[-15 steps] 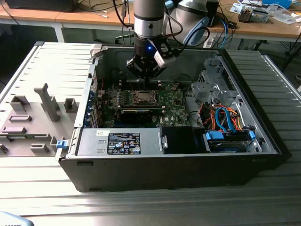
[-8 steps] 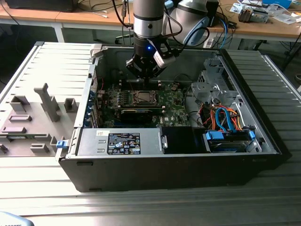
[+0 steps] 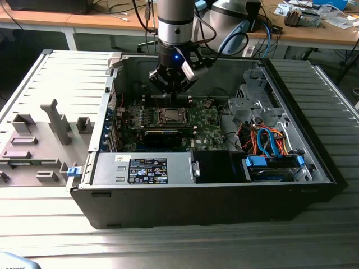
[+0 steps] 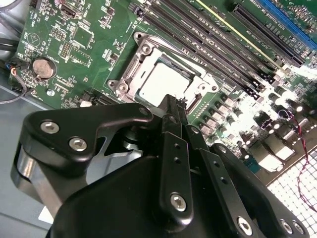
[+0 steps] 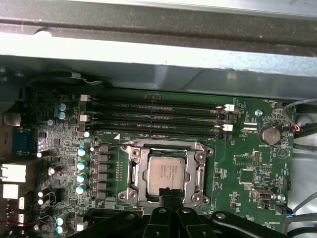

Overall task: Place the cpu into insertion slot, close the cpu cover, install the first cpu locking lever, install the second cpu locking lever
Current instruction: 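Install the first cpu locking lever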

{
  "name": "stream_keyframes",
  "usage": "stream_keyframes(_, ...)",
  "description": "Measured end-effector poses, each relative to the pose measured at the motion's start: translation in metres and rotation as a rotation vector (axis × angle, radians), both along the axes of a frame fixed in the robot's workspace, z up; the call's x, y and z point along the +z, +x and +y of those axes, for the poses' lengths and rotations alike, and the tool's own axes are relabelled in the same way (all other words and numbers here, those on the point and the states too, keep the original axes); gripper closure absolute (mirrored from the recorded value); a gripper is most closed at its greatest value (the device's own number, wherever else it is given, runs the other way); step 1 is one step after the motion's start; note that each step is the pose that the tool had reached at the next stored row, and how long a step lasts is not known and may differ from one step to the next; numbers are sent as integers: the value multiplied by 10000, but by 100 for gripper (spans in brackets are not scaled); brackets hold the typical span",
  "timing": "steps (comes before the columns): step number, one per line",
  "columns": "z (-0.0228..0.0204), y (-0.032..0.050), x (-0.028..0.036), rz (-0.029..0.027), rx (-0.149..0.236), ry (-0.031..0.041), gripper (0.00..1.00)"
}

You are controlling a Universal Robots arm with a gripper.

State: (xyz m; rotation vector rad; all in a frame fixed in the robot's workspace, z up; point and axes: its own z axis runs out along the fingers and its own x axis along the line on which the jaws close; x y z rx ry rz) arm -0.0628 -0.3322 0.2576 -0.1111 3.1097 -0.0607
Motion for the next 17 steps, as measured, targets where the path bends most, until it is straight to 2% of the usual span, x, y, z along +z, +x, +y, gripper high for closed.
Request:
stream_keyframes(8, 0, -33, 0, 0, 0, 0, 89)
stream_keyframes(10, 0, -92, 0, 0, 1, 0, 89)
stream_keyframes(17, 3, -101, 0, 1, 0, 0, 89)
